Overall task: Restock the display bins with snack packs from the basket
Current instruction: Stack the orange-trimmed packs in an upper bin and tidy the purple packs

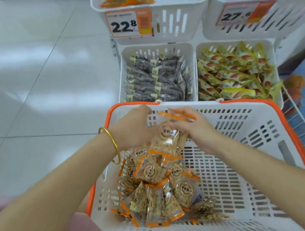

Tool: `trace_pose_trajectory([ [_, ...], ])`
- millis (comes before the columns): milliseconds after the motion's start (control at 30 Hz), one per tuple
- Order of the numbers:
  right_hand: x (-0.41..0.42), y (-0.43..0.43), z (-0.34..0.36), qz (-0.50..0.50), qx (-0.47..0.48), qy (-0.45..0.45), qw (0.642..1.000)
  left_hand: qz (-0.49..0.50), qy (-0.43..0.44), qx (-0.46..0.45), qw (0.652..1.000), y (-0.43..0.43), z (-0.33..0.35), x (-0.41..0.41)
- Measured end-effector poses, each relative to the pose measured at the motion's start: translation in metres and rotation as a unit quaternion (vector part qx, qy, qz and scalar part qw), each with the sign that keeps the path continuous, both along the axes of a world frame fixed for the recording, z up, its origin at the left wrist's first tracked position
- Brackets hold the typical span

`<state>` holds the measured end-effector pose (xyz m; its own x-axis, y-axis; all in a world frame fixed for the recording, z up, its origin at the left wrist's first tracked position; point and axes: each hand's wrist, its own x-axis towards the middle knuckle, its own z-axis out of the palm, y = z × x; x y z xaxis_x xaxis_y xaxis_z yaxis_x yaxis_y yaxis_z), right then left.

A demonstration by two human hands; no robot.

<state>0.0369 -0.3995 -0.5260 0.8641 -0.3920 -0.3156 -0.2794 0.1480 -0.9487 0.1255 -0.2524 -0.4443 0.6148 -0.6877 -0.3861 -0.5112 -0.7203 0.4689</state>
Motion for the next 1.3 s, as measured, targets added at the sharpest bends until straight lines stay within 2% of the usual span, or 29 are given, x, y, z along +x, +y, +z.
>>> trace_pose_trajectory([
  [67,-0.001,-0.015,0.030,-0.019,0.078,-0.014,0.997,0.031,0.075,-0.058,0.995,-0.009,0.000,-0.004],
  [200,-0.008,-0.033,0.063,0.028,0.141,-0.061,0.988,0.061,0.127,-0.156,0.978,-0.024,0.010,-0.010],
  [267,-0.012,-0.044,0.072,0.004,0.167,-0.063,0.984,0.076,0.154,-0.181,0.968,-0.027,0.016,-0.008],
  [367,-0.022,-0.061,0.081,-0.054,0.106,-0.032,0.992,0.131,0.180,-0.225,0.949,-0.028,0.019,0.001],
  [467,-0.030,-0.068,0.086,-0.048,0.054,-0.032,0.997,0.178,0.180,-0.244,0.936,-0.030,0.016,0.007],
  [600,-0.030,-0.061,0.094,-0.047,0.017,-0.054,0.997,0.184,0.238,-0.235,0.924,-0.043,0.009,0.000],
  [767,-0.025,-0.055,0.094,-0.072,-0.032,-0.068,0.995,0.151,0.339,-0.287,0.883,-0.051,0.013,-0.009],
  [867,-0.020,-0.052,0.094,-0.079,-0.066,-0.082,0.991,0.074,0.283,-0.277,0.915,-0.050,0.012,-0.010],
  [967,-0.008,-0.050,0.101,-0.060,-0.099,-0.076,0.990,0.065,0.235,-0.283,0.928,-0.053,0.010,-0.004],
  [1067,0.010,-0.064,0.128,0.029,-0.086,-0.017,0.996,0.037,0.225,-0.283,0.932,-0.055,0.026,0.018],
  [1133,0.030,-0.074,0.152,0.103,-0.111,-0.009,0.988,0.018,0.184,-0.288,0.940,-0.060,0.046,0.039],
  [1200,0.059,-0.080,0.178,0.094,-0.166,-0.043,0.981,0.014,0.102,-0.327,0.939,-0.068,0.066,0.061],
  [1300,0.112,-0.091,0.220,-0.010,-0.236,-0.132,0.963,0.062,-0.130,-0.375,0.916,-0.077,0.086,0.102],
])
